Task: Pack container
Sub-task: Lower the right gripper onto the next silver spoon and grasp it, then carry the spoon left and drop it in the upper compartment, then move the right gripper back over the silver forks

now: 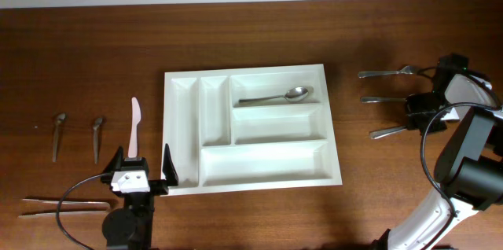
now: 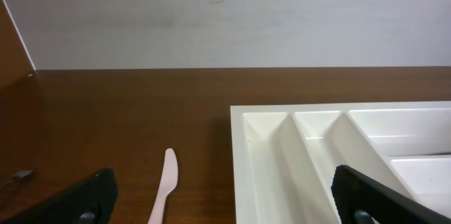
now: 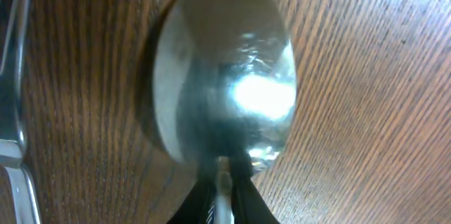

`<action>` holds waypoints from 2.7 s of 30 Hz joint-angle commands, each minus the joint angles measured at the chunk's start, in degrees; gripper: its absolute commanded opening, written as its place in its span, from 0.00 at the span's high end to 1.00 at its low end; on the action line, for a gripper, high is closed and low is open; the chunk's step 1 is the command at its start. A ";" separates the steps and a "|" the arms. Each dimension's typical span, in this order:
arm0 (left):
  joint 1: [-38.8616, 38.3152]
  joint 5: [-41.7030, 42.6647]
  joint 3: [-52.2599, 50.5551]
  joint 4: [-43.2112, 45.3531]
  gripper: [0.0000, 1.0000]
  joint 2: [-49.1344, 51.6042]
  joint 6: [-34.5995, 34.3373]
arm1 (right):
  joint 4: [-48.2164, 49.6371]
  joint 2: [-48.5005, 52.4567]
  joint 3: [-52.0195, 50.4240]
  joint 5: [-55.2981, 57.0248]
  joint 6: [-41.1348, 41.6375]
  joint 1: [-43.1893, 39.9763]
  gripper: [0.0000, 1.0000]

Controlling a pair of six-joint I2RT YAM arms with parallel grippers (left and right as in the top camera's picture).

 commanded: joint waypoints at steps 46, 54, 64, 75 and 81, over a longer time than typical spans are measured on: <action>0.35 -0.22 -0.13 -0.26 0.01 -0.46 0.70 | -16.33 1.49 31.19 -4.63 31.12 41.68 0.85; 0.35 -0.22 -0.13 -0.26 0.01 -0.46 0.70 | -16.20 2.16 31.08 -3.72 29.77 41.77 0.58; 0.35 -0.22 -0.13 -0.26 0.01 -0.46 0.70 | -16.79 2.16 31.10 -1.33 19.21 29.64 0.01; 0.35 -0.22 -0.13 -0.26 0.01 -0.46 0.70 | -17.75 3.89 30.86 -1.33 5.18 12.24 0.01; 0.35 -0.22 -0.13 -0.26 0.01 -0.46 0.70 | -20.48 9.42 30.86 -3.10 -0.79 8.46 0.01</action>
